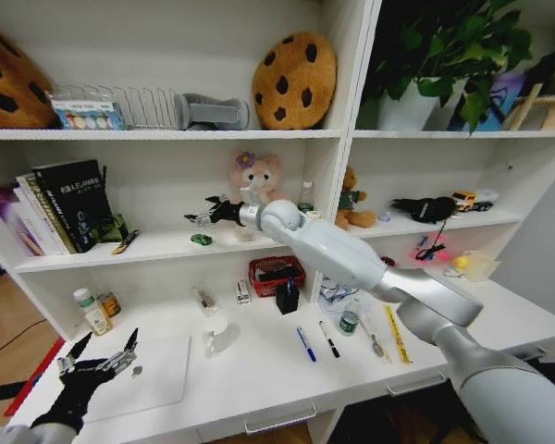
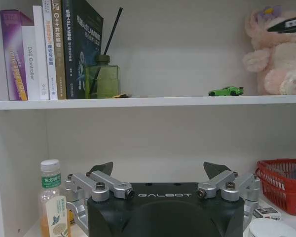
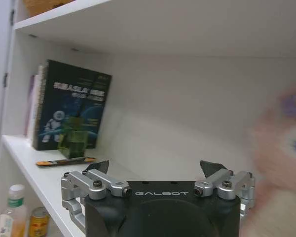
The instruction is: Organize the objects on the table.
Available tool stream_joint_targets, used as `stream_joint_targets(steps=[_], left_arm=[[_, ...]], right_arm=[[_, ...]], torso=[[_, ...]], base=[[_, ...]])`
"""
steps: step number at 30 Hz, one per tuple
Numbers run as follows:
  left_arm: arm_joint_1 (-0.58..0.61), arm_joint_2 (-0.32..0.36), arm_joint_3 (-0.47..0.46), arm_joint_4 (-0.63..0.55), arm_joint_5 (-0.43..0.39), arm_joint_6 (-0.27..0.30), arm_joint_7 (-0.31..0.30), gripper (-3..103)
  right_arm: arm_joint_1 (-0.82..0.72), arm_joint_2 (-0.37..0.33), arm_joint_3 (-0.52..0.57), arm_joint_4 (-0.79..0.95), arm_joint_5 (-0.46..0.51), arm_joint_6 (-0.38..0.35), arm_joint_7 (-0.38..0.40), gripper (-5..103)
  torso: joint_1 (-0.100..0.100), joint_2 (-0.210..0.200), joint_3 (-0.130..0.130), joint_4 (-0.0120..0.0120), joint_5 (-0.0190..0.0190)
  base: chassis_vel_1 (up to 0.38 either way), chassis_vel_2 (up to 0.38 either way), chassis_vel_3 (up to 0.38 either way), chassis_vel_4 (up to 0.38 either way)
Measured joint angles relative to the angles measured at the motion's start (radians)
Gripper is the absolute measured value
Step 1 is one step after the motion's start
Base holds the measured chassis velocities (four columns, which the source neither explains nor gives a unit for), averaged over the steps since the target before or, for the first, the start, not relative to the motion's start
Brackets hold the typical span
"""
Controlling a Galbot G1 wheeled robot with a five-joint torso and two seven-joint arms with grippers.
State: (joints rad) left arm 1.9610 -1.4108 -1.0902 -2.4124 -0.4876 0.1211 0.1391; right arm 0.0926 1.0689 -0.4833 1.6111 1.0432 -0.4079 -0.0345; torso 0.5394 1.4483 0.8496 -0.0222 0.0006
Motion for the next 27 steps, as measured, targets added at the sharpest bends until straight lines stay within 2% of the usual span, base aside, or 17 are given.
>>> stream_joint_targets(steps=[1,3,4,6,7,9,10,11,12,15,16,20,23,24,25,26,27], left_arm=[[0.0,0.0,0.0,0.0,0.0,0.0,0.0,100],[0.0,0.0,0.0,0.0,0.0,0.0,0.0,100],[0.0,0.0,0.0,0.0,0.0,0.0,0.0,100],[0.0,0.0,0.0,0.0,0.0,0.0,0.0,100],[0.0,0.0,0.0,0.0,0.0,0.0,0.0,100],[0.0,0.0,-0.001,0.0,0.0,0.0,-0.001,100],[0.0,0.0,-0.001,0.0,0.0,0.0,-0.001,100],[0.0,0.0,0.0,0.0,0.0,0.0,0.0,100],[0.0,0.0,0.0,0.0,0.0,0.0,0.0,100],[0.0,0.0,0.0,0.0,0.0,0.0,0.0,100],[0.0,0.0,0.0,0.0,0.0,0.0,0.0,100],[0.0,0.0,0.0,0.0,0.0,0.0,0.0,100],[0.0,0.0,0.0,0.0,0.0,0.0,0.0,100],[0.0,0.0,0.0,0.0,0.0,0.0,0.0,100],[0.0,0.0,0.0,0.0,0.0,0.0,0.001,100],[0.0,0.0,0.0,0.0,0.0,0.0,0.001,100],[0.0,0.0,0.0,0.0,0.0,0.0,-0.001,100]], right_arm=[[0.0,0.0,0.0,0.0,0.0,0.0,0.0,100],[-0.141,-0.145,0.099,0.23,0.028,-0.011,0.135,100],[-0.141,-0.145,0.099,0.23,0.028,-0.011,0.135,100],[-0.279,-0.243,0.212,0.407,0.054,-0.012,0.211,100],[-0.279,-0.243,0.212,0.407,0.054,-0.012,0.211,100],[-0.508,-0.385,0.36,0.592,0.057,0.001,0.244,100],[-0.508,-0.385,0.36,0.592,0.057,0.001,0.244,100],[-0.631,-0.463,0.441,0.662,0.045,0.034,0.264,100],[-0.631,-0.463,0.441,0.662,0.045,0.034,0.264,100],[-0.818,-0.508,0.595,0.726,0.019,0.075,0.28,100],[-0.946,-0.513,0.685,0.752,0.0,0.093,0.29,100],[-1.107,-0.497,0.814,0.784,-0.028,0.11,0.294,100],[-1.407,-0.417,1.012,0.813,-0.146,0.158,0.286,100],[-1.407,-0.417,1.012,0.813,-0.146,0.158,0.286,100],[-1.649,-0.301,1.157,0.805,-0.325,0.239,0.252,100],[-1.649,-0.301,1.157,0.805,-0.325,0.239,0.252,100],[-1.781,-0.215,1.226,0.788,-0.426,0.276,0.237,100]], torso=[[0.0,0.0,0.0,0.0,0.0],[0.0,0.0,0.0,0.0004,0.0002],[0.0,0.0,0.0,0.0004,0.0002],[0.0,0.0,0.0,0.0016,0.0001],[0.0,0.0,0.0,0.0016,0.0001],[0.0,0.0,0.0,0.0003,0.0003],[0.0,0.0,0.0,0.0003,0.0003],[0.0,0.0,0.0,0.0002,-0.0003],[0.0,0.0,0.0,0.0002,-0.0003],[0.0,0.0,0.0,0.0007,-0.0009],[0.0,0.0,0.0,0.0008,0.0003],[0.0,0.0,0.0,0.0014,-0.0001],[0.0,0.0,0.0,0.0011,-0.0002],[0.0,0.0,0.0,0.0011,-0.0002],[0.0,0.0,0.0,0.0008,-0.0006],[0.0,0.0,0.0,0.0008,-0.0006],[0.0,0.0,0.0,0.0005,-0.0002]], base=[[0.0,0.0,0.0,0.0],[0.0,0.0,0.0,0.0],[0.0,0.0,0.0,0.0],[0.0,0.0,0.0,0.0],[0.0,0.0,0.0,0.0],[0.0,0.0,0.0,0.0],[0.0,0.0,0.0,0.0],[0.0,0.0,0.0,0.0],[0.0,0.0,0.0,0.0],[0.0,0.0,0.0,0.0],[0.0,0.0,0.0,0.0],[0.0,0.0,0.0,0.0],[0.0,0.0,0.0,0.0],[0.0,0.0,0.0,0.0],[0.0,0.0,0.0,0.0],[0.0,0.0,0.0,0.0],[0.0,0.0,0.0,0.0]])
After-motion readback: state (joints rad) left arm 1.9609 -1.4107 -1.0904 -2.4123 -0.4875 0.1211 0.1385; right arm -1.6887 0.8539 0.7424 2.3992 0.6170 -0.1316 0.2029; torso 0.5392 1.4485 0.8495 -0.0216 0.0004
